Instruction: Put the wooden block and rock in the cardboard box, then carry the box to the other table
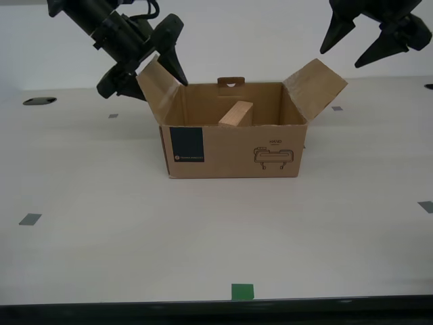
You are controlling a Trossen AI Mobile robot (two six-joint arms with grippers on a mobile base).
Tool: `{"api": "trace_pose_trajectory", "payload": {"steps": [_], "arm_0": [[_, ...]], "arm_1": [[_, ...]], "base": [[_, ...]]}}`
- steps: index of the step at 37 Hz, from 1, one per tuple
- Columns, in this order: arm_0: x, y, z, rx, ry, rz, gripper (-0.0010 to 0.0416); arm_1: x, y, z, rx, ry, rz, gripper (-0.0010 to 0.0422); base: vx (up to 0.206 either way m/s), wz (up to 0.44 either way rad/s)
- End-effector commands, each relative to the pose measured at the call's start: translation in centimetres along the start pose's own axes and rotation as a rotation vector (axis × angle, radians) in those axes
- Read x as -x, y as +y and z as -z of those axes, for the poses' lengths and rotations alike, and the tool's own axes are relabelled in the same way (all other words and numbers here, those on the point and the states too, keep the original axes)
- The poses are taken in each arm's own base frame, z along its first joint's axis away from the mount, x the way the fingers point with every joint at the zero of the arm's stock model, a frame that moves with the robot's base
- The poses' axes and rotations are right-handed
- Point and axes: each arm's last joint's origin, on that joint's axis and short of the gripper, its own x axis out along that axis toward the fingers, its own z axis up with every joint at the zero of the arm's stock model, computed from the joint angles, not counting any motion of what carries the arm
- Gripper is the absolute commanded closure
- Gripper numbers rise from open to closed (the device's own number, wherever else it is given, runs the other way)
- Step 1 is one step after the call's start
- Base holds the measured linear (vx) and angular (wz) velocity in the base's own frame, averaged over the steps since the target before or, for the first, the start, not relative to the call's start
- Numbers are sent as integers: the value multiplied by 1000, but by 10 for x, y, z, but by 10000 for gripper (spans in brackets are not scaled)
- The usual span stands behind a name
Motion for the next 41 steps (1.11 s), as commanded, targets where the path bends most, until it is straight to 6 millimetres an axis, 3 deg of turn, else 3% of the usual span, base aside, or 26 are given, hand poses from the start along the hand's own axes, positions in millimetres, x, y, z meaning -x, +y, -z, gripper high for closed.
{"api": "trace_pose_trajectory", "payload": {"steps": [1,13,24,28,41], "arm_0": [[-10,-2,-1,-3,29,-63,19],[-45,-13,3,-21,74,-138,19],[-52,-12,1,-5,61,-158,22],[-54,-11,-1,8,44,-162,32],[-87,-11,7,1,108,-172,78]], "arm_1": [[-7,2,-5,-1,10,6,85],[-13,1,-21,-21,-9,9,85],[-11,1,-20,-15,11,3,85],[-12,2,-19,-18,21,0,85],[-11,2,-17,-8,39,-5,85]], "base": [[0,0],[0,0],[0,0],[0,0],[0,0]]}}
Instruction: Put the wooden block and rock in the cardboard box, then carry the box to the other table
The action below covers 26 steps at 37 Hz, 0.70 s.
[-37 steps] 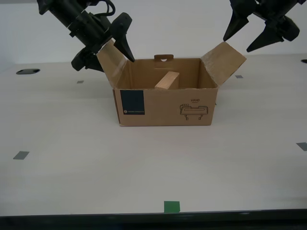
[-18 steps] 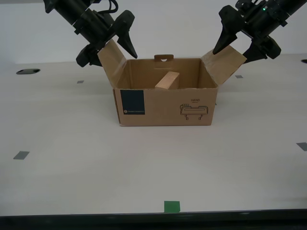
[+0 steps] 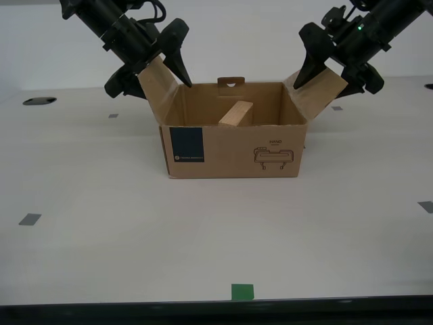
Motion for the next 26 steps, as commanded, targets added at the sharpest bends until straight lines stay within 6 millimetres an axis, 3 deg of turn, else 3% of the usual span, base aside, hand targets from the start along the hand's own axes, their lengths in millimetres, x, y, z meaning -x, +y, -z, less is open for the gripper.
{"api": "trace_pose_trajectory", "payload": {"steps": [1,16,26], "arm_0": [[-8,1,0,13,4,-11,82],[-10,6,-2,6,-13,-18,161],[-10,7,-2,-10,-12,-19,258]], "arm_1": [[0,0,1,0,10,2,85],[0,0,2,-65,14,2,90],[-1,0,2,-63,13,2,180]], "base": [[0,0],[0,0],[0,0]]}}
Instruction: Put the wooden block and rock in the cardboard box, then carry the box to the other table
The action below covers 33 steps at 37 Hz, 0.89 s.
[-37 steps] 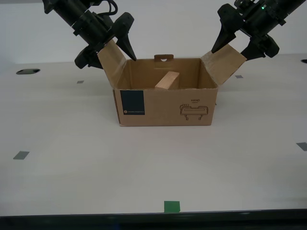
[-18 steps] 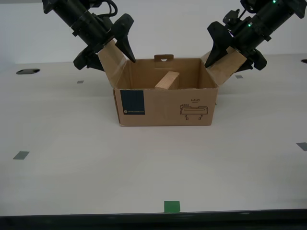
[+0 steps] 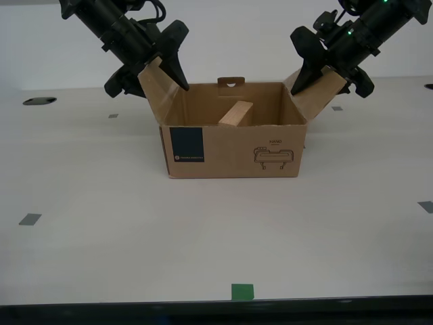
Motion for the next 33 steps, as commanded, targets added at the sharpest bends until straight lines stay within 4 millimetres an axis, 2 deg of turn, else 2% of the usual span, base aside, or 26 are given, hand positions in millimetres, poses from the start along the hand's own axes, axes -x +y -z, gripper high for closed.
{"api": "trace_pose_trajectory", "payload": {"steps": [1,16,17,20,24,33], "arm_0": [[0,0,0,-1,0,-4,268],[-1,2,0,2,2,-5,400],[-1,2,0,2,2,-5,410],[-1,2,0,3,2,-6,402],[-1,2,0,4,2,-6,409],[0,4,0,7,0,-8,407]], "arm_1": [[0,0,0,1,1,4,193],[0,0,0,8,-4,-3,412],[0,0,0,8,-5,-3,418],[0,0,-1,7,-6,-3,405],[0,0,-1,7,-6,-2,416],[1,-1,-1,9,-7,-1,414]], "base": [[0,0],[0,0],[0,0],[0,0],[0,0],[0,0]]}}
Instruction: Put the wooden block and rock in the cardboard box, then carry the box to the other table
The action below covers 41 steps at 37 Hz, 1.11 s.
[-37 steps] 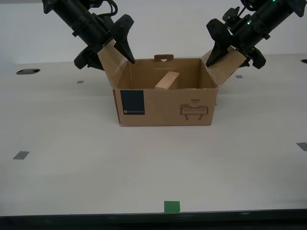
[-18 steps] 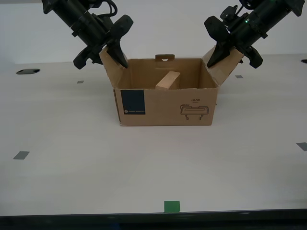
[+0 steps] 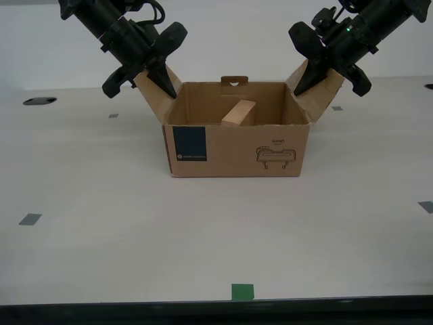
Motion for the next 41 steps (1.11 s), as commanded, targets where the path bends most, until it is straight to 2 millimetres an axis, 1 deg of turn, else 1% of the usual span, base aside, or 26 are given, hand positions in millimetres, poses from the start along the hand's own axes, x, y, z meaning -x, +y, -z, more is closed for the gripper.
{"api": "trace_pose_trajectory", "payload": {"steps": [1,11,19,28,34,41], "arm_0": [[1,1,0,7,-2,11,407],[14,12,-3,30,-36,4,407],[24,18,-4,18,-52,1,407],[38,29,-4,30,-72,-4,407],[43,33,-4,13,-80,-7,407],[45,35,-3,0,-77,-8,407]], "arm_1": [[2,-2,0,-9,-2,13,414],[16,-11,-1,-23,-31,21,413],[18,-13,0,-21,-24,63,413],[28,-20,0,-36,-39,83,413],[36,-25,1,-57,-57,86,413],[35,-26,3,-55,-40,84,413]], "base": [[0,0],[0,0],[0,0],[0,0],[0,0],[0,0]]}}
